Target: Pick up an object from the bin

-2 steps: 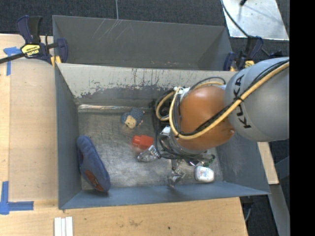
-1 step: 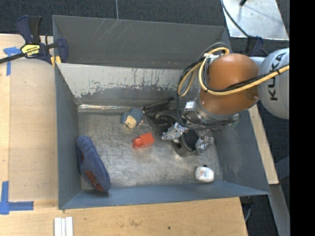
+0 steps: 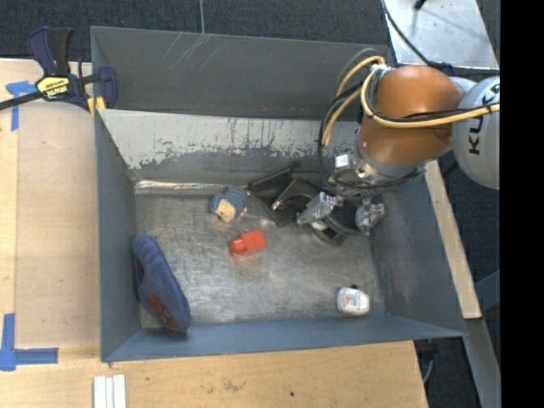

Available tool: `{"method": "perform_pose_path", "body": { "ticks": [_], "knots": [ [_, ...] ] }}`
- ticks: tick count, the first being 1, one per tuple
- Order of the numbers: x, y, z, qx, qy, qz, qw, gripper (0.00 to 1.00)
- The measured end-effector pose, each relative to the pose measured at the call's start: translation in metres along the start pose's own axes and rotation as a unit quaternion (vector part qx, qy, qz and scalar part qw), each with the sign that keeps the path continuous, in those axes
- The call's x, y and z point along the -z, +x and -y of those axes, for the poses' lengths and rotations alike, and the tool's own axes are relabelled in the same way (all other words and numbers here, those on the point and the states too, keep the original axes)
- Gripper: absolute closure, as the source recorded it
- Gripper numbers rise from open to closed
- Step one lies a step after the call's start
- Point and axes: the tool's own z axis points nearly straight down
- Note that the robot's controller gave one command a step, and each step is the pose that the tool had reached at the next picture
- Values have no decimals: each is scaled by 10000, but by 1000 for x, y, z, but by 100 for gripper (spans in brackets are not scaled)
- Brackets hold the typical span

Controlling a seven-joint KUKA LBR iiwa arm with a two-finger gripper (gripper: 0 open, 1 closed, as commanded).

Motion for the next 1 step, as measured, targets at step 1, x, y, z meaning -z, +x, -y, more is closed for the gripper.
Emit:
{"method": "perform_pose_path", "body": {
  "ticks": [1],
  "knots": [
    [3, -1, 0, -13, 12, -15, 10000, 0]
  ]
}}
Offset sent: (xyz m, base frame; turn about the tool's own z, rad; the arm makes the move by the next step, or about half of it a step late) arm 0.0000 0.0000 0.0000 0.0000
